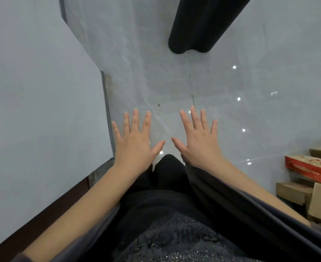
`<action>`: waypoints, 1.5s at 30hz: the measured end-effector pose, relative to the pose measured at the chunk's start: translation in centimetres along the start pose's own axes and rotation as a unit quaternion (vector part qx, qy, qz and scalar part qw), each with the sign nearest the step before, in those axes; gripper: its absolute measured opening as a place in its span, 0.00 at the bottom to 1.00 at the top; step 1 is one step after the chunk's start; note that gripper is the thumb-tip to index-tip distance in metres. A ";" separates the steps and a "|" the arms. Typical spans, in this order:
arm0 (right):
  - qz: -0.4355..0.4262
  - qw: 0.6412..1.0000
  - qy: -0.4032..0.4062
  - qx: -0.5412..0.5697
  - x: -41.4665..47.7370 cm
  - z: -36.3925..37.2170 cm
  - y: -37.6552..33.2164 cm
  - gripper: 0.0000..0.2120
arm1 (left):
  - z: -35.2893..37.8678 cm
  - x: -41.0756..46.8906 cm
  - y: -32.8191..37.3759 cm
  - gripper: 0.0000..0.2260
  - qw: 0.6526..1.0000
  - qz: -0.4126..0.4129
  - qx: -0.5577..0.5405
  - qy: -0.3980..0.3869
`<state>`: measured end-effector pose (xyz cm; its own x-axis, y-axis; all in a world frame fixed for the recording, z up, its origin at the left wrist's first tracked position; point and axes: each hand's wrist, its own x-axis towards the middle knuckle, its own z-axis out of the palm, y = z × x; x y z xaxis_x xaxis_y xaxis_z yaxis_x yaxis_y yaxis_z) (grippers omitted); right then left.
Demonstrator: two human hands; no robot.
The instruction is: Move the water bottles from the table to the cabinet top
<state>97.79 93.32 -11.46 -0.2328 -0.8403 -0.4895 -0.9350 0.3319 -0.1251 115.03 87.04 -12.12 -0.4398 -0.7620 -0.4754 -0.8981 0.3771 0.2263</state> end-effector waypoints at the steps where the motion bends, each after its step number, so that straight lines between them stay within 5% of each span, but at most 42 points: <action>1: -0.005 1.000 0.002 0.000 0.7 -0.6 -0.3 0.38 | -0.5 0.6 -0.3 0.38 1.000 -0.004 -0.004 0.002; 25: -0.100 0.994 0.006 -0.050 28.7 -16.2 0.1 0.38 | -15.2 25.5 -0.5 0.38 0.996 -0.083 0.032 0.020; 45: 0.108 0.994 0.000 0.032 47.5 -24.8 -4.1 0.38 | -28.4 50.1 -4.7 0.36 0.995 0.066 0.062 -0.040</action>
<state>83.96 41.37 -12.81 -0.4255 -0.7471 -0.5108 -0.8446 0.5305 -0.0724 97.00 32.13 -12.82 -0.5467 -0.6601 -0.5152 -0.8232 0.5363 0.1865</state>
